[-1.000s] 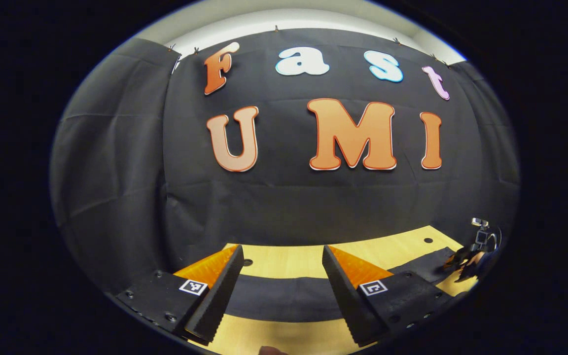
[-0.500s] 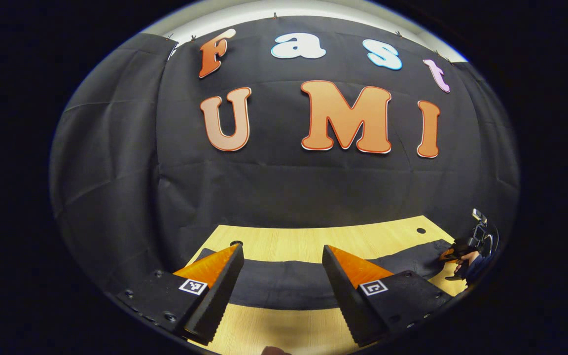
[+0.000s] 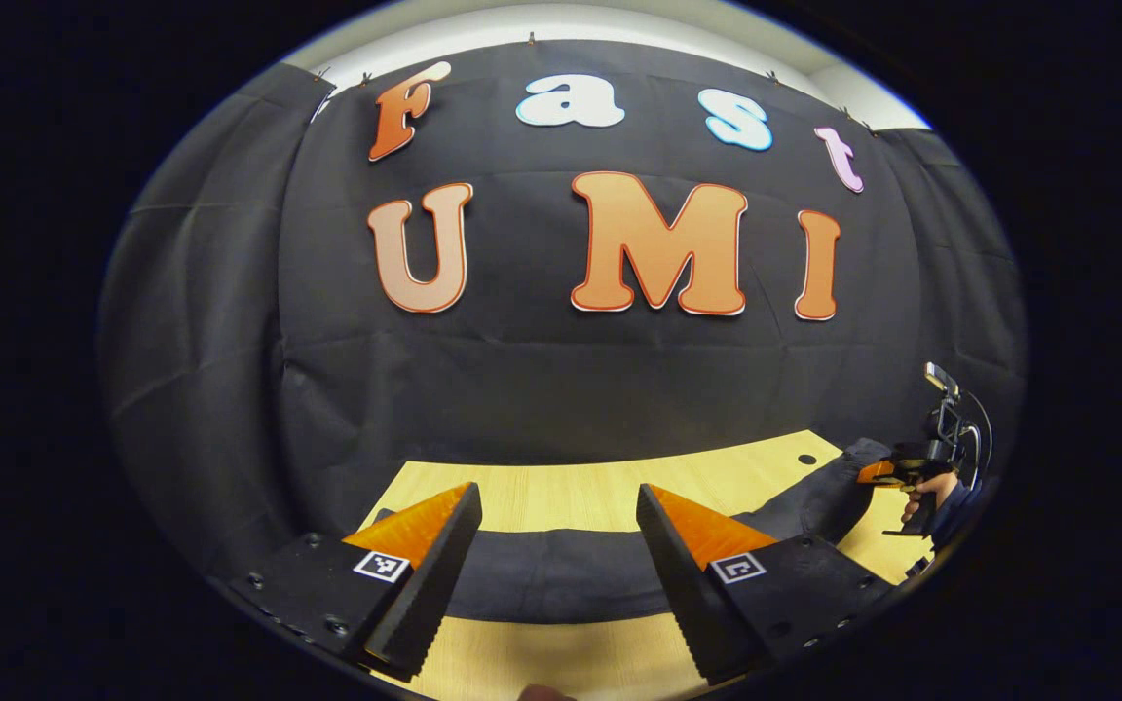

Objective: Grasp the waist and the cuffs of the jeans and fold them to make the two legs overlap; first hold the waist and fold one-third of the jeans toward the cuffs, then hold the cuffs and fold the remaining one-third in the same direction to finish folding.

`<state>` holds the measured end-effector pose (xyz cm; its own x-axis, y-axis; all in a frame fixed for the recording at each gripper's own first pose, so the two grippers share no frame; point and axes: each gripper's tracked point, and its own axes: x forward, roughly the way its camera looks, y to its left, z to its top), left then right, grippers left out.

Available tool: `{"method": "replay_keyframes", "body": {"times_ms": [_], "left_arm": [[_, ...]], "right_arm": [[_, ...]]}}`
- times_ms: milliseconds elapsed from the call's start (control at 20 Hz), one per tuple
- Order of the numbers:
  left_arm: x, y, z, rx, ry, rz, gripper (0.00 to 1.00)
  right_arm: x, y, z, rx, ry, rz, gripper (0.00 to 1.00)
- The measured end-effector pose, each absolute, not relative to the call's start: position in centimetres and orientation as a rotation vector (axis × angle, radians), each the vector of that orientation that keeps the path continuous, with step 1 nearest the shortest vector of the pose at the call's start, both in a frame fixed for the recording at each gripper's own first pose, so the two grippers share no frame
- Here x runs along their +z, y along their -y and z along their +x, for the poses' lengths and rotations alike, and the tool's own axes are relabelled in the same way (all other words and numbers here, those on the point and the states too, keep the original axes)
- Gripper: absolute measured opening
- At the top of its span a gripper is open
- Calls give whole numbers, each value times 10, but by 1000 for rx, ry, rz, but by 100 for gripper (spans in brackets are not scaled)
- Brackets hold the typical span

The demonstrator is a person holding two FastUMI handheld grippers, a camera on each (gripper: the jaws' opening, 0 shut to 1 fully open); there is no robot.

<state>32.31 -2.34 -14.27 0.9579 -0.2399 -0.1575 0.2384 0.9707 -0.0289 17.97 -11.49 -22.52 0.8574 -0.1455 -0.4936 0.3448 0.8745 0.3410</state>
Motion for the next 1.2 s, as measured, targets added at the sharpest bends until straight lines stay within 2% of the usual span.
{"method": "replay_keyframes", "body": {"times_ms": [450,700,950,1200], "left_arm": [[-155,-33,326,-205,-187,-99,97],[-161,-67,328,-168,-191,-125,97],[-171,-97,327,-121,-207,-149,97],[-181,-124,333,-77,-222,-157,97]], "right_arm": [[-200,-1,159,-41,-491,355,22],[-217,-59,156,33,-545,327,22],[-230,-127,145,164,-588,305,22],[-233,-161,138,226,-593,162,17]]}}
